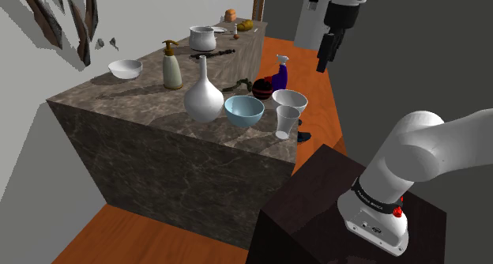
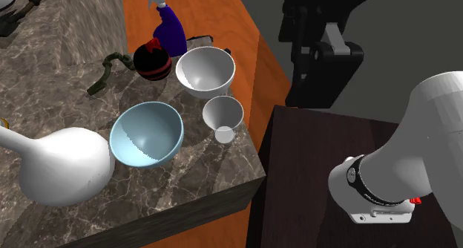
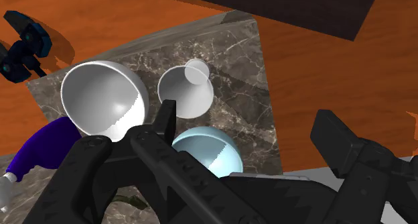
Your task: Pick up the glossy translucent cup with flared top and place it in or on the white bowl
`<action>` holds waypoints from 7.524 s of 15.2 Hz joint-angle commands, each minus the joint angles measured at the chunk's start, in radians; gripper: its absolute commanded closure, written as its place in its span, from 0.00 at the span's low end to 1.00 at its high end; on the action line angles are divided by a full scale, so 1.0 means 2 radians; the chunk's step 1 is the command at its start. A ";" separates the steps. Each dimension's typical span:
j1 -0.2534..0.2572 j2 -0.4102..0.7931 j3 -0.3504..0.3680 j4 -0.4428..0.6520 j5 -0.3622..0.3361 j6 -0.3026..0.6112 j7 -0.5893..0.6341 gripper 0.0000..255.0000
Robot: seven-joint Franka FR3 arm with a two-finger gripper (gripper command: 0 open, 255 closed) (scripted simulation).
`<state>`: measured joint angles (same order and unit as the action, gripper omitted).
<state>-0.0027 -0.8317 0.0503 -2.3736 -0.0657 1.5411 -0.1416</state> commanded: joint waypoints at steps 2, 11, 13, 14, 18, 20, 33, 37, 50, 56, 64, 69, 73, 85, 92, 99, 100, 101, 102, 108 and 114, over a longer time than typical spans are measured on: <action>0.000 0.002 0.003 -0.016 -0.002 0.018 0.003 0.00; -0.010 0.060 0.026 -0.126 -0.029 0.194 0.042 0.00; -0.015 0.085 0.032 -0.143 -0.038 0.236 0.053 0.00; -0.018 0.098 0.035 -0.150 -0.043 0.258 0.059 0.00; -0.035 0.164 0.050 -0.169 -0.073 0.343 0.091 0.00; -0.048 0.202 0.058 -0.173 -0.094 0.385 0.111 0.00; -0.073 0.263 0.062 -0.190 -0.134 0.463 0.139 0.00; -0.073 0.263 0.062 -0.190 -0.134 0.463 0.139 1.00; -0.065 0.237 0.057 -0.181 -0.118 0.430 0.122 1.00; -0.056 0.205 0.052 -0.164 -0.100 0.382 0.101 1.00; -0.048 0.171 0.046 -0.133 -0.085 0.320 0.080 1.00; -0.045 0.155 0.044 -0.111 -0.078 0.283 0.069 1.00; -0.044 0.145 0.042 -0.091 -0.074 0.254 0.061 1.00; -0.074 0.195 -0.005 0.003 -0.095 0.226 -0.009 1.00; -0.101 0.279 -0.051 0.101 -0.105 0.228 -0.078 1.00; -0.109 0.311 -0.064 0.106 -0.108 0.259 -0.090 1.00; -0.109 0.313 -0.064 0.101 -0.109 0.265 -0.088 1.00; -0.109 0.314 -0.065 0.096 -0.110 0.272 -0.086 1.00; -0.110 0.316 -0.065 0.091 -0.111 0.278 -0.085 1.00; -0.111 0.328 -0.066 0.063 -0.117 0.318 -0.074 1.00; -0.113 0.345 -0.067 0.039 -0.125 0.358 -0.063 1.00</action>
<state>-0.2290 -0.1450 -0.0849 -2.2886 -0.3125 2.2451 -0.2729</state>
